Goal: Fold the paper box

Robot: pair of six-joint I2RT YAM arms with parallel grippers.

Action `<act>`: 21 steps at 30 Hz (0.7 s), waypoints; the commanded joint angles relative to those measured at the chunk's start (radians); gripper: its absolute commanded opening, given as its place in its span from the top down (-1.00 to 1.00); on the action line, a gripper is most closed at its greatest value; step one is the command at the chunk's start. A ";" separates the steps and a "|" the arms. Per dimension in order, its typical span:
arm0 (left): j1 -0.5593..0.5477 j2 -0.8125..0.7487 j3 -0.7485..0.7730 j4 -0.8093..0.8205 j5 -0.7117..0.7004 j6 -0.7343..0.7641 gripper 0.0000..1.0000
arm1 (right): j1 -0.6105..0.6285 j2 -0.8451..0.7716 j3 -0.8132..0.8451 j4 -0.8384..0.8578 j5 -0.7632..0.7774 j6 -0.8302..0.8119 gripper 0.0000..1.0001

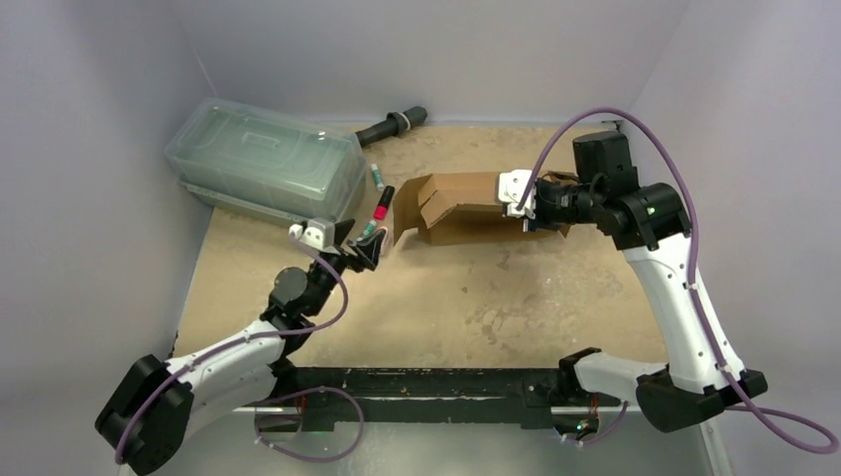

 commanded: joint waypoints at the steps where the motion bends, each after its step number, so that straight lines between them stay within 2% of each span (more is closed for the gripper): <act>1: 0.015 0.045 0.091 -0.267 -0.067 0.069 -0.45 | 0.000 -0.025 -0.016 -0.023 -0.028 -0.007 1.00; 3: 0.016 0.099 0.106 -0.253 -0.065 0.140 -0.45 | -0.001 -0.027 -0.006 -0.033 -0.028 -0.012 1.00; 6: 0.018 0.214 0.102 -0.130 -0.044 0.219 -0.43 | 0.000 -0.027 0.019 -0.055 -0.037 -0.028 1.00; 13: 0.070 0.320 0.098 0.069 -0.002 0.256 -0.39 | -0.001 -0.024 0.043 -0.108 -0.078 -0.080 1.00; 19: 0.106 0.473 0.134 0.229 0.139 0.264 -0.35 | 0.000 -0.013 0.060 -0.129 -0.096 -0.107 1.00; 21: 0.105 0.537 0.158 0.291 0.240 0.300 -0.35 | 0.000 -0.012 0.066 -0.133 -0.097 -0.109 1.00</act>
